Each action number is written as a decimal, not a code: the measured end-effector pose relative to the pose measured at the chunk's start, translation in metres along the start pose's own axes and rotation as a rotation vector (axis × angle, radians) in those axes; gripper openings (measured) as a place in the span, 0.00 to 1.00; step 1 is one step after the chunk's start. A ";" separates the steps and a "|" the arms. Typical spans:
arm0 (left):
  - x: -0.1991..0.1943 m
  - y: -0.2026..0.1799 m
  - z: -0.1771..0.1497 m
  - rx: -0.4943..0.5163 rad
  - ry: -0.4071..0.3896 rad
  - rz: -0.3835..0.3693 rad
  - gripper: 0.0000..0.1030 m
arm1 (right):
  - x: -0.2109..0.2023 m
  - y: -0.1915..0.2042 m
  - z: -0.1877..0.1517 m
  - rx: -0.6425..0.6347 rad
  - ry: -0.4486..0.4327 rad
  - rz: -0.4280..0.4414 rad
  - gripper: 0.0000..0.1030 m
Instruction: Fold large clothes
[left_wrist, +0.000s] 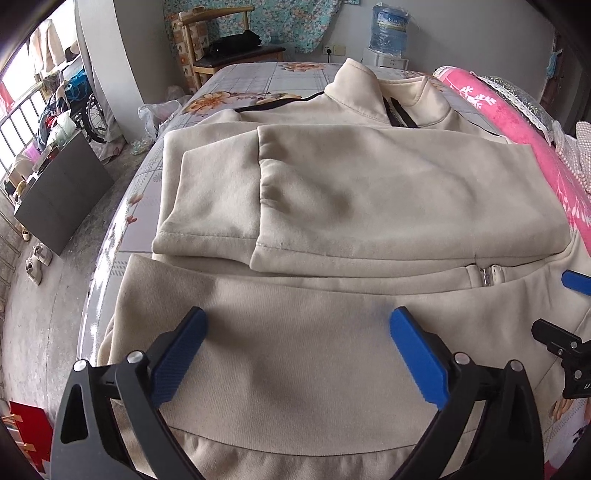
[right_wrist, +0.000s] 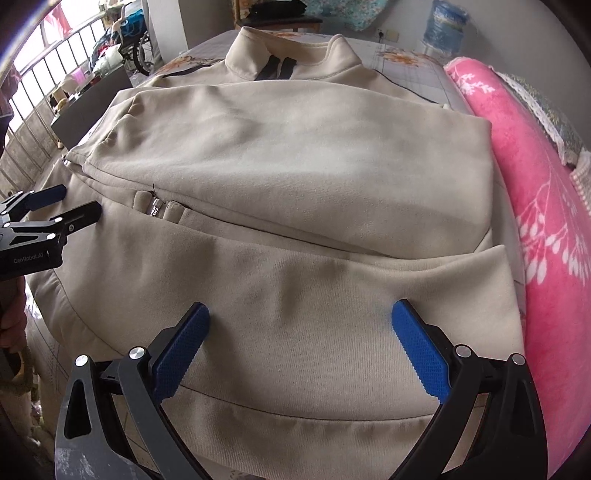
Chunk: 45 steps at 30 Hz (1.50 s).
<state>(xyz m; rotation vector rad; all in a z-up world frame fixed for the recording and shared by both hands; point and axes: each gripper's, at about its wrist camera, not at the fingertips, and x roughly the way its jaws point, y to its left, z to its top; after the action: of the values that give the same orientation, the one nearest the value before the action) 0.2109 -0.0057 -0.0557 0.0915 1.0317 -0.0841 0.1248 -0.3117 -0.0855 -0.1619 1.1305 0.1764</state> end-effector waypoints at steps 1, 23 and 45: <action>0.000 0.000 -0.001 -0.002 -0.003 0.001 0.95 | 0.000 0.000 0.001 -0.009 0.005 0.001 0.92; 0.001 0.000 -0.003 0.054 -0.036 -0.026 0.95 | -0.025 -0.019 0.222 0.067 -0.141 0.465 0.78; -0.004 0.001 0.219 0.088 -0.230 -0.107 0.88 | 0.132 -0.027 0.319 0.173 0.225 0.230 0.16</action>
<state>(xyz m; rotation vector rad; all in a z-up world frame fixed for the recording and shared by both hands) 0.3954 -0.0297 0.0592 0.1037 0.8027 -0.2323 0.4666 -0.2612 -0.0709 0.1058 1.3825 0.2678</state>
